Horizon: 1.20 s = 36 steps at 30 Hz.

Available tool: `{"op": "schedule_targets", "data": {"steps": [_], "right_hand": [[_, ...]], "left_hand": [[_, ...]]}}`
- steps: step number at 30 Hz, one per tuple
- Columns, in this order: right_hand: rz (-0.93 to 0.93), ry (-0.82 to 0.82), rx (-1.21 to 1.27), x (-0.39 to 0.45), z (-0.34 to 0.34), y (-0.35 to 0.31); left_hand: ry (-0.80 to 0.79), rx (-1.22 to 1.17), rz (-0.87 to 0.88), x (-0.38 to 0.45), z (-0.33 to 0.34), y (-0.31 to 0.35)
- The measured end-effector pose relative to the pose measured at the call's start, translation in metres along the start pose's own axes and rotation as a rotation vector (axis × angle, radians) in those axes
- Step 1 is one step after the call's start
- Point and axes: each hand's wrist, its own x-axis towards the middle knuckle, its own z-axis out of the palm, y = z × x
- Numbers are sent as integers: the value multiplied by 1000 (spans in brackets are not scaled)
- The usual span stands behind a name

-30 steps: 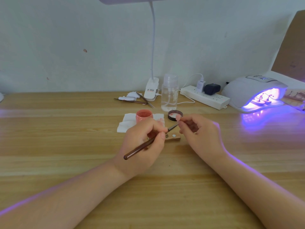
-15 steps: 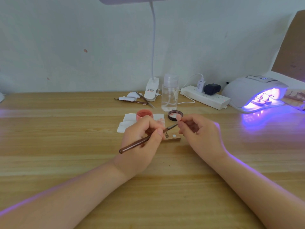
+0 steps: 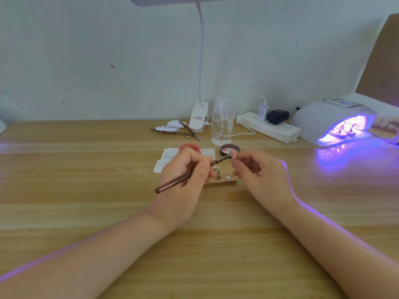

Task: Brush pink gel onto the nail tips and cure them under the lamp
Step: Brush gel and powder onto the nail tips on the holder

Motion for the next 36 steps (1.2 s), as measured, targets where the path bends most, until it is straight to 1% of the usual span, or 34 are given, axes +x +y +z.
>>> {"op": "schedule_targets", "data": {"steps": [3,7,11,16,22,26,30,36], "right_hand": [[13,-3,14,0,-1,1],[46,5,28,0,0,2],[163,-15,154,2,0,3],[257,-21,304,4,0,3],[271,-32,343,4,0,2],[289,-19,358,4,-1,3],[280,-16,338,4,-2,4],[247,-13,289,4,-1,4]], "left_hand": [[-14,-26,30,-1,-1,0],[8,-16,42,-1,-2,0],[1,33,-12,1,1,0],[-24,105,21,0,0,-3],[-49,146,-5,0,1,-2],[-28,138,24,-2,0,1],[-8,105,20,-3,0,1],[-22,107,6,0,0,-1]]}}
